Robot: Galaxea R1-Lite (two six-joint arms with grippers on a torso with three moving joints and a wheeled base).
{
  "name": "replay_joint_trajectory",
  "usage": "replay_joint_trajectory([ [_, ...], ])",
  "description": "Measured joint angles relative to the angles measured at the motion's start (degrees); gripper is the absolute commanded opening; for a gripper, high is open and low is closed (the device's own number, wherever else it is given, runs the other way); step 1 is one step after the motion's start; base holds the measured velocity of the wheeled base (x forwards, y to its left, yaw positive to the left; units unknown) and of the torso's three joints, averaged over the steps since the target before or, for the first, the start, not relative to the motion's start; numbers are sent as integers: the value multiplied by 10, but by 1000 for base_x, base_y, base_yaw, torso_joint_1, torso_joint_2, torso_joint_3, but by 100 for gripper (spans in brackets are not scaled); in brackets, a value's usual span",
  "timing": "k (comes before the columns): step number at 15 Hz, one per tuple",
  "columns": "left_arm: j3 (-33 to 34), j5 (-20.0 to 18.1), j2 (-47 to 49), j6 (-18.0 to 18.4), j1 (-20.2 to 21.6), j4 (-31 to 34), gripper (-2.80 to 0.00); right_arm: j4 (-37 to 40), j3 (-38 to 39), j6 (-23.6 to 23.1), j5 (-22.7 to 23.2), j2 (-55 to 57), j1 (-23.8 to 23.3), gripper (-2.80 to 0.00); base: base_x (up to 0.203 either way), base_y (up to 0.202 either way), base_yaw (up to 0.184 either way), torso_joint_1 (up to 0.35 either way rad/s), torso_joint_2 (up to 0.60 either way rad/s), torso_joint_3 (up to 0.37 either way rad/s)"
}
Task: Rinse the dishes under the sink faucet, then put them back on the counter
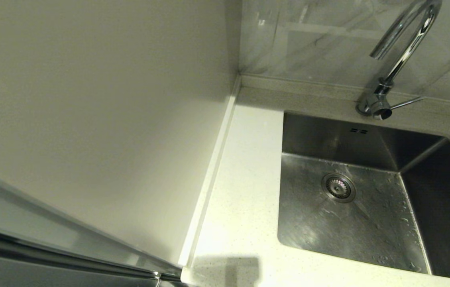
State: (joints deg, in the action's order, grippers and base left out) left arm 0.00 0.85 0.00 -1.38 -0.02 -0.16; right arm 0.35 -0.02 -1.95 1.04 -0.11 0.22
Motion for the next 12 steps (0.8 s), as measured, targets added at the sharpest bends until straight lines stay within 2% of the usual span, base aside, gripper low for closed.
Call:
replay_joint_trajectory([
  [12,0,0,0,0,0,0,-280,1,0,6,-2,0,0,-280,0,0,0,0,0,0],
])
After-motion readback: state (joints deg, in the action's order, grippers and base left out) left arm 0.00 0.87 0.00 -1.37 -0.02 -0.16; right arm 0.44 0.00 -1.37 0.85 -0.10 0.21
